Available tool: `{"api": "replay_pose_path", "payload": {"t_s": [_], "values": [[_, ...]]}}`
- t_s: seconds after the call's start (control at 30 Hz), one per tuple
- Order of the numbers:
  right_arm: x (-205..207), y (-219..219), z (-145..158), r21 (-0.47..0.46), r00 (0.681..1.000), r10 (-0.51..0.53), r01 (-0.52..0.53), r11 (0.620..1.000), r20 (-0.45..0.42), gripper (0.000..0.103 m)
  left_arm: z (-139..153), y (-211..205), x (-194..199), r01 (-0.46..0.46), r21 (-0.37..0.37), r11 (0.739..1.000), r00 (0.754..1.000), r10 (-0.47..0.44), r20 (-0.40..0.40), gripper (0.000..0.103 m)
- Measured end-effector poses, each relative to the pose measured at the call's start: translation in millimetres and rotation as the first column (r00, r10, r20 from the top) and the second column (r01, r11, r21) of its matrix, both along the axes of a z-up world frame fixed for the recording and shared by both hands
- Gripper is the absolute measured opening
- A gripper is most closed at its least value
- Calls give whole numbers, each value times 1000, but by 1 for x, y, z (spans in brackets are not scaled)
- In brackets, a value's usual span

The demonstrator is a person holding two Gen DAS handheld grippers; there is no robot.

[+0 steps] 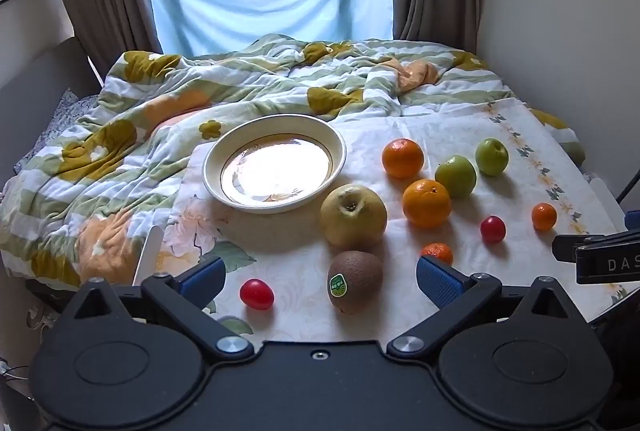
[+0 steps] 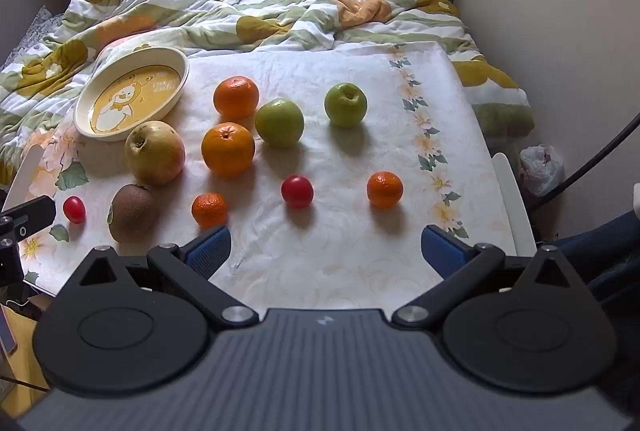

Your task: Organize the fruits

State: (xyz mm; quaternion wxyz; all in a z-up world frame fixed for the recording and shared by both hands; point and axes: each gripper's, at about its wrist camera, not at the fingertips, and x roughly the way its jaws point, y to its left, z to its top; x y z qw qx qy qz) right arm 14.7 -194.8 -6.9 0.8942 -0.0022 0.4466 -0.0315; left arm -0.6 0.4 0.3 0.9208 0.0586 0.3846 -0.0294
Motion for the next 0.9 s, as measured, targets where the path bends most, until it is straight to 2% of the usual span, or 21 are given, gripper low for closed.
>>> {"api": "replay_pose_path", "payload": {"t_s": [0.13,0.9], "values": [[0,0,-1,-3,1000,-2,2,1000,3,103,-2,0,1,3,18,1000,1000,-3,-5,103],[-5,-4,-4,11,1000,4,-4,1000,6,103,2,-3,-2,-2,11,1000,1000,2,7,103]]}}
